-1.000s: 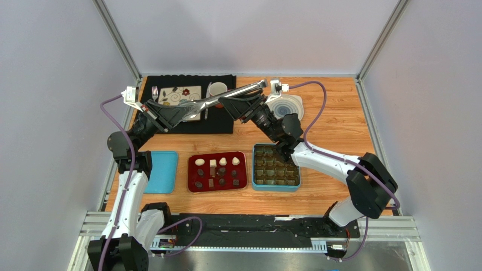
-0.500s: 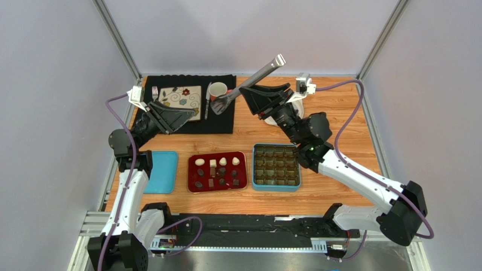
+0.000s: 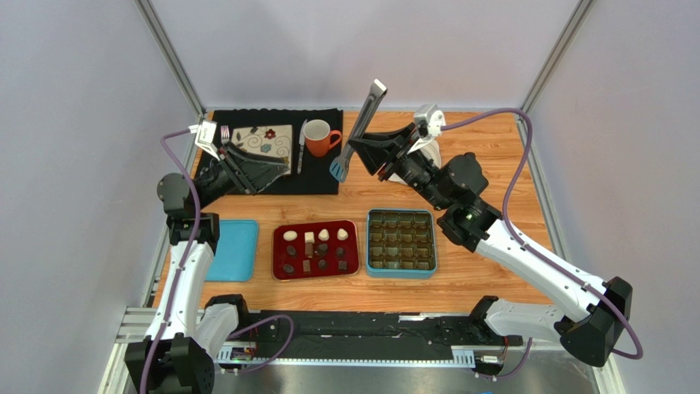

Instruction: Pack the chocolate

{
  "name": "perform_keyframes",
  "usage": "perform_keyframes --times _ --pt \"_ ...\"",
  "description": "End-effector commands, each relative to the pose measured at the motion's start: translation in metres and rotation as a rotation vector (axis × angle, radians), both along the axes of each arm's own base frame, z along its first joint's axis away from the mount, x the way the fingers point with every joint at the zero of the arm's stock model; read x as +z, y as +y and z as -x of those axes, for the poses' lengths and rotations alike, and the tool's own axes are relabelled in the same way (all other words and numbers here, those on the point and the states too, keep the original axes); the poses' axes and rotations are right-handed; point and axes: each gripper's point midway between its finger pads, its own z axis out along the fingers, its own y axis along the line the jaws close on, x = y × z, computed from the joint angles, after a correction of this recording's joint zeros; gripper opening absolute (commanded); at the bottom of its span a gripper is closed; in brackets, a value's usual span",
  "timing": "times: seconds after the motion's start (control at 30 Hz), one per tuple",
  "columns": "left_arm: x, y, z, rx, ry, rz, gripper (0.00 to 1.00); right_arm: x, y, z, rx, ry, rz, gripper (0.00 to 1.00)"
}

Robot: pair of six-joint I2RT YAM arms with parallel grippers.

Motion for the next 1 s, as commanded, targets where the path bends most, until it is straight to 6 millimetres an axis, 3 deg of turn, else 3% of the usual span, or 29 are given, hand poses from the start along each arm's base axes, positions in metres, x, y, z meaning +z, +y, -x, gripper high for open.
perform_keyframes --times 0.0,0.13,0.23,0.27,0.33,0.47,0.57,0.7,0.97 --pt "0.031 0.010 -0.024 0.101 -0.230 -0.178 0.74 -0.031 0.020 0.031 0.094 -0.003 0.154 0.26" --pt "0.043 0.008 -0.049 0.156 -0.262 -0.213 0.70 -0.052 0.044 0.049 0.150 0.025 0.193 0.25" --pt "0.038 -0.007 -0.049 0.110 -0.282 -0.241 0.69 -0.065 0.065 0.054 0.185 0.040 0.218 0.24" --pt "0.030 -0.019 -0.042 0.063 -0.261 -0.247 0.68 -0.060 0.069 0.054 0.188 0.036 0.212 0.23" --pt "0.022 -0.025 -0.036 0.033 -0.270 -0.287 0.67 -0.068 0.084 0.051 0.199 0.047 0.231 0.21" --pt "-0.011 -0.032 -0.019 -0.028 -0.205 -0.373 0.66 -0.059 0.099 0.040 0.185 0.040 0.220 0.19" --pt "-0.023 -0.033 -0.013 -0.034 -0.195 -0.421 0.66 -0.058 0.110 0.033 0.179 0.044 0.219 0.18" --pt "-0.031 -0.031 -0.011 -0.033 -0.201 -0.453 0.66 -0.045 0.117 0.028 0.179 0.036 0.192 0.17" --pt "-0.038 -0.037 0.001 -0.077 -0.194 -0.462 0.66 -0.044 0.131 0.022 0.185 0.051 0.188 0.16"
